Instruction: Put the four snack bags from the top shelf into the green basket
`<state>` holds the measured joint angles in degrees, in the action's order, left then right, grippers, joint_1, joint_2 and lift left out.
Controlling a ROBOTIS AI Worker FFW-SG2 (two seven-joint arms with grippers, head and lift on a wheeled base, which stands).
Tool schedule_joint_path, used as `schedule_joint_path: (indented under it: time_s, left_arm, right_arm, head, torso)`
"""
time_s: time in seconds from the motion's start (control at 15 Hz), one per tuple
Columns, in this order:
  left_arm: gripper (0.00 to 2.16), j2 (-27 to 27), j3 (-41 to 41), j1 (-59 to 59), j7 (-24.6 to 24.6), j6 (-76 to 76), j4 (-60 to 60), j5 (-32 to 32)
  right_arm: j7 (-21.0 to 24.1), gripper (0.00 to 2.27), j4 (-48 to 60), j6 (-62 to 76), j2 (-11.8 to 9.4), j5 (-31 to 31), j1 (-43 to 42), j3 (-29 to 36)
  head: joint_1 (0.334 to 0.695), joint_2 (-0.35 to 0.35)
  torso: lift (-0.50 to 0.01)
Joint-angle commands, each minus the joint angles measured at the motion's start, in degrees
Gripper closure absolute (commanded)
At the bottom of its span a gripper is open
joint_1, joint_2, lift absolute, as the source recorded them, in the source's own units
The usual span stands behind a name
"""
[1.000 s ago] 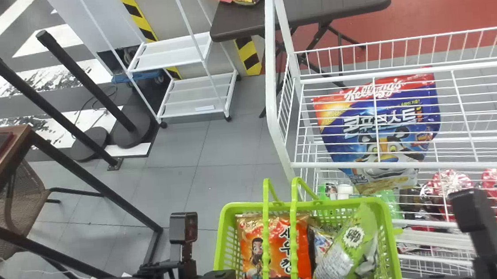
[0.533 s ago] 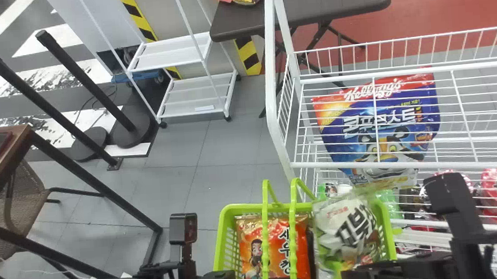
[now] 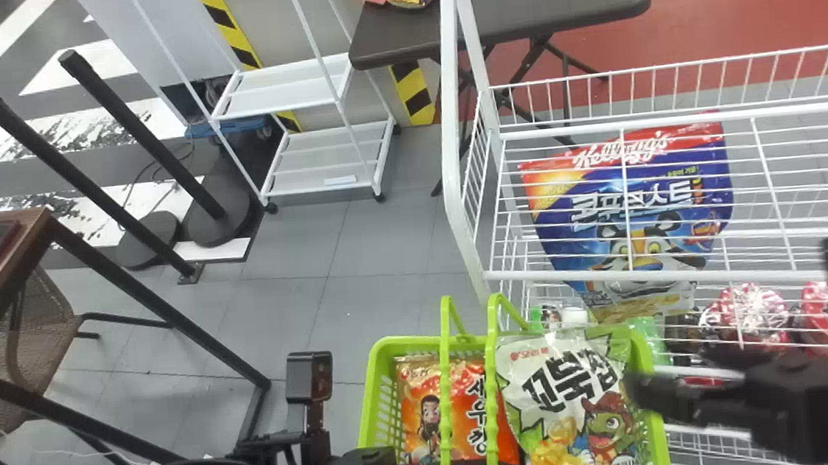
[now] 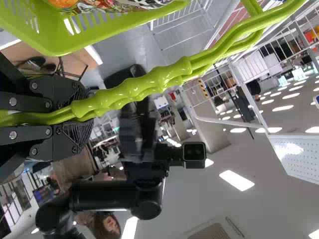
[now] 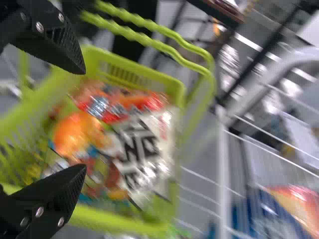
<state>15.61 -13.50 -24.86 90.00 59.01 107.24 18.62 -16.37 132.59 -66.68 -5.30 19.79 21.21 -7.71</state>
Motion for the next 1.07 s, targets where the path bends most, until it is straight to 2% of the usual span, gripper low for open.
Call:
schedule_joint_path:
  time_s: [0.0, 0.13, 0.2, 0.33, 0.47, 0.67, 0.87, 1.0]
  left_arm:
    - [2.15, 0.0, -0.1, 0.1, 0.6, 0.0, -0.3, 0.0]
    - [2.15, 0.1, -0.1, 0.1, 0.6, 0.0, -0.3, 0.0]
    - [2.15, 0.0, -0.1, 0.1, 0.6, -0.2, -0.4, 0.0]
    - [2.15, 0.0, 0.0, 0.1, 0.6, -0.2, -0.4, 0.0]
    - [2.15, -0.1, 0.0, -0.1, 0.6, 0.0, -0.3, -0.1]
    - [2.15, -0.8, -0.9, -1.6, 0.6, 0.0, 0.4, -0.3]
    - [2.15, -2.0, -2.1, -2.7, 0.6, -0.2, 1.0, -0.7]
    - [2.15, -2.5, -2.1, -3.3, 0.6, -0.2, 2.0, -1.1]
  right_arm:
    - [2.9, 0.04, 1.3, 16.1, -0.1, -11.3, 4.5, 0.9]
    - [6.3, 0.04, 1.2, 30.9, 0.0, -20.7, 9.5, 1.3]
    - [6.9, 0.04, 0.4, 34.0, 0.0, -22.3, 11.0, 2.1]
    - [6.7, 0.04, -4.0, 46.0, 0.2, -21.5, 14.6, 5.0]
    - [3.6, 0.04, -9.7, 60.4, 1.8, -19.1, 16.6, 7.8]
    - [-1.6, 0.04, -16.0, 70.8, 3.2, -17.5, 16.9, 9.7]
    - [-2.4, 0.04, -19.9, 76.7, 5.0, -17.9, 17.3, 9.6]
    - [-2.4, 0.04, -20.0, 76.9, 5.1, -18.2, 17.5, 9.6]
  head:
    - [0.695, 0.250]
    - [0.695, 0.148]
    - [0.695, 0.107]
    - [0.695, 0.023]
    - [0.695, -0.010]
    - [0.695, -0.042]
    - [0.695, -0.038]
    - [0.695, -0.036]
  torso:
    - [0.000]
    - [0.000]
    - [0.000]
    - [0.000]
    - [0.000]
    - [0.000]
    - [0.000]
    - [0.000]
